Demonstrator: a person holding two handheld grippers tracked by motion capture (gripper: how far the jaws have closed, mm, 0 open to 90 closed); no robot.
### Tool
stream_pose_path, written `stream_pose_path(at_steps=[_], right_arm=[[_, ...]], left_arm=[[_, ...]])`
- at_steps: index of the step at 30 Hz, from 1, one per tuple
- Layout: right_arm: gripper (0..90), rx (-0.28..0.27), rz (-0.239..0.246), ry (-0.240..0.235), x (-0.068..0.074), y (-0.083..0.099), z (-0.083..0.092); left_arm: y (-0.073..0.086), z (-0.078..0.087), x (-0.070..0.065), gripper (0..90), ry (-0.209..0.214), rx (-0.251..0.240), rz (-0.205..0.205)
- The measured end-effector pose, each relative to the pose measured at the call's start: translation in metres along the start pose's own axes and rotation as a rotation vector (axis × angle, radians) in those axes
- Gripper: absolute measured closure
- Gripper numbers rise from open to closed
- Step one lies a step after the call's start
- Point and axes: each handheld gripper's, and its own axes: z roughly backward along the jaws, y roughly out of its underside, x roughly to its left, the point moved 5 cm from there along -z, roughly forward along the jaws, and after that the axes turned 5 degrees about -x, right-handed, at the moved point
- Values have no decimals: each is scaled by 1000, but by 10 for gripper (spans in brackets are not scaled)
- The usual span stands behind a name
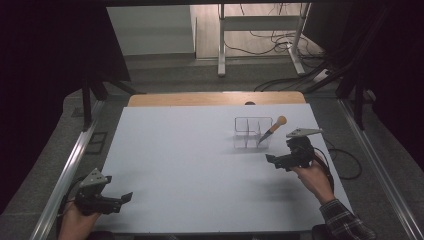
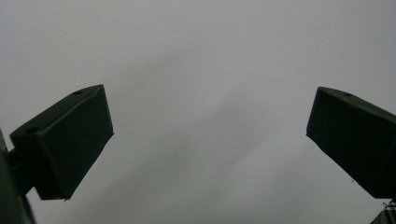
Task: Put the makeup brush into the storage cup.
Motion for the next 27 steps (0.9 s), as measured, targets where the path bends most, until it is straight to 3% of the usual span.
stream_pose_path(at_steps=[9, 27], right_arm=[[0, -10, -30, -16, 1, 5, 8], [0, 4, -15, 3, 2, 20, 22]], left_arm=[[0, 0, 0, 8, 4, -1, -4], [0, -1, -2, 6, 17, 3, 1]])
